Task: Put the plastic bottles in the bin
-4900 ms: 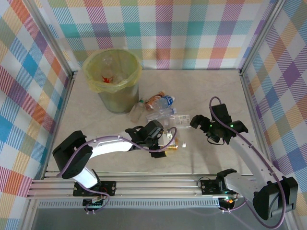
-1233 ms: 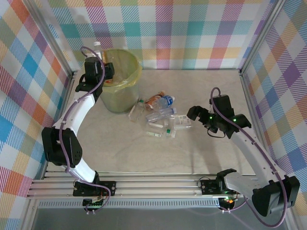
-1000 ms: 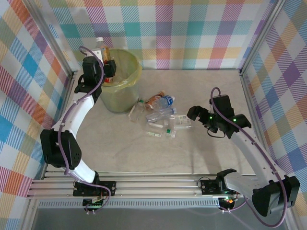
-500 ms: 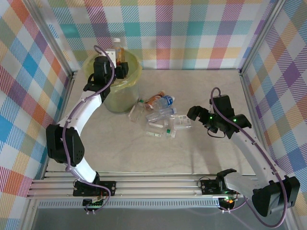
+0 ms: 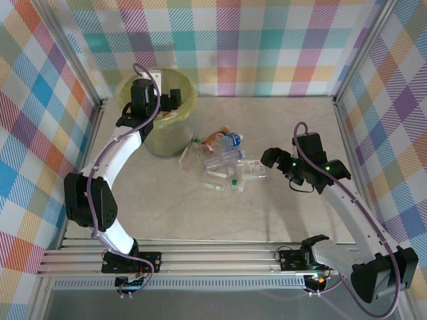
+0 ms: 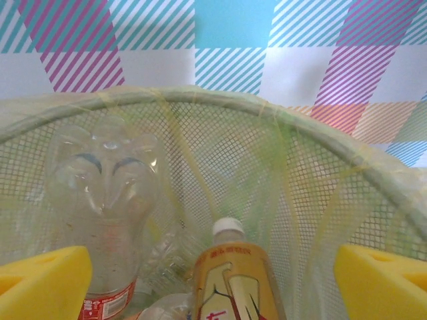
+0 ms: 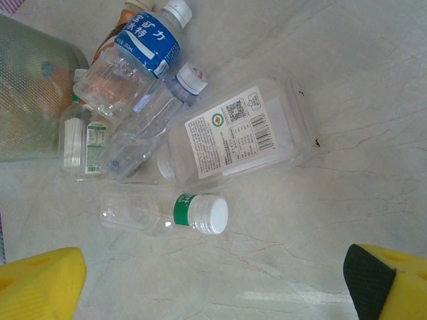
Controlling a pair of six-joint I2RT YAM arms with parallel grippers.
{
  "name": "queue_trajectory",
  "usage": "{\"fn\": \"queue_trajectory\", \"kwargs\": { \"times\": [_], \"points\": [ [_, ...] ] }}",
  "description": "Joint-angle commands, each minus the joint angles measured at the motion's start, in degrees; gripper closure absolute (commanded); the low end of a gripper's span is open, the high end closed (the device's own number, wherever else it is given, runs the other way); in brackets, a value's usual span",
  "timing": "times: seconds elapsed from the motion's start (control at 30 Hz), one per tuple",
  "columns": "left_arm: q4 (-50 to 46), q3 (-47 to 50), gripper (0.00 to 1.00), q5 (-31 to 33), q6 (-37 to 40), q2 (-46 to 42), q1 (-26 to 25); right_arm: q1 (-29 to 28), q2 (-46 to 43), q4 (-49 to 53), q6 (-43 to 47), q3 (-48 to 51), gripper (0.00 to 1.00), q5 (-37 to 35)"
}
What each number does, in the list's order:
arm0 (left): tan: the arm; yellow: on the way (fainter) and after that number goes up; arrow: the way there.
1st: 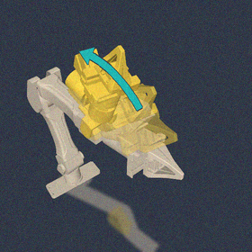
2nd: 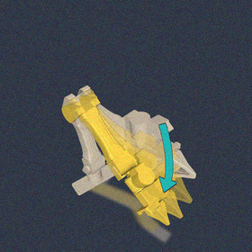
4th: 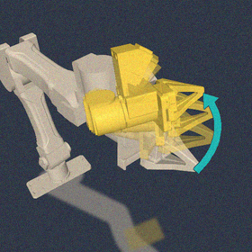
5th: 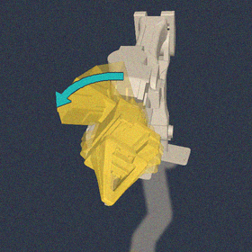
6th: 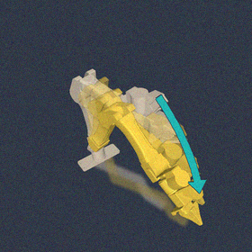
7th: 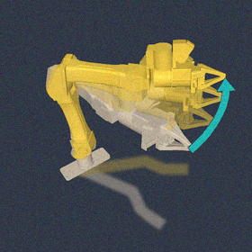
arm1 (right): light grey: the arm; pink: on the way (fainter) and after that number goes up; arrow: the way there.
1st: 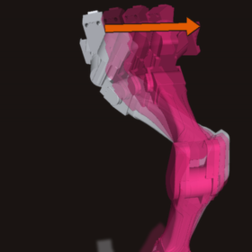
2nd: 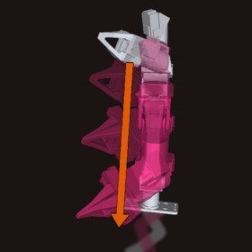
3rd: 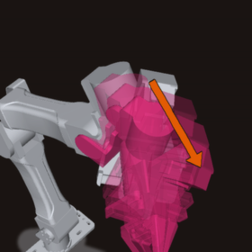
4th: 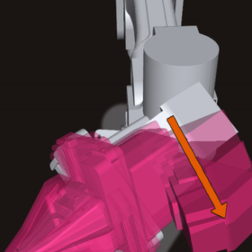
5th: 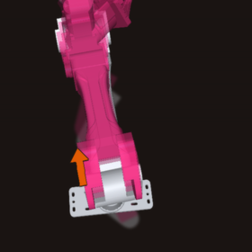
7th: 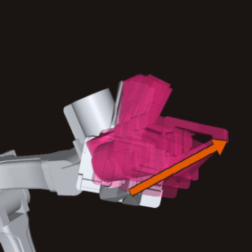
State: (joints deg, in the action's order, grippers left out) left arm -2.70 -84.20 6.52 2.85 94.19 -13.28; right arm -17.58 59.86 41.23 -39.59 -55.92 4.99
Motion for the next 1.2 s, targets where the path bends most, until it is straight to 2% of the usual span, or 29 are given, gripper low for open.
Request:
{"fn": "queue_trajectory", "kwargs": {
  "times": [0.0,0.13,0.33,0.47,0.67,0.83,1.0,1.17],
  "points": [
    [-0.39,-2.44,0.07,0.06,0.61,-4.46,-0.17,0.27,-0.10,0.78,1.27,-1.38,0.00,-0.60],
    [-2.52,-2.81,0.06,-1.16,-0.31,-7.14,-0.56,0.20,-0.13,1.31,1.36,-1.63,0.00,-0.38],
    [-12.45,-6.34,0.06,-3.62,-2.58,-12.13,-2.88,0.22,0.16,2.77,1.41,-1.82,0.00,-1.13],
    [-19.21,-4.95,0.06,-5.42,-1.67,-16.68,-7.80,0.20,0.44,3.95,1.28,-1.89,0.00,-1.76],
    [-18.03,6.71,0.06,-9.22,6.05,-22.92,-18.61,0.22,1.88,6.11,1.71,-2.44,0.00,-2.07],
    [-21.88,11.36,0.03,-6.24,3.34,-20.69,-23.97,0.22,2.09,7.08,0.76,-1.68,0.00,-2.77],
    [-21.13,17.63,0.01,-7.52,15.87,-18.99,-29.89,0.22,2.46,6.95,0.78,-0.86,0.00,-2.46],
    [-17.76,22.61,0.00,-13.43,29.84,-15.86,-29.95,0.20,2.99,6.30,0.31,-0.25,0.00,-1.50]
  ]
}}
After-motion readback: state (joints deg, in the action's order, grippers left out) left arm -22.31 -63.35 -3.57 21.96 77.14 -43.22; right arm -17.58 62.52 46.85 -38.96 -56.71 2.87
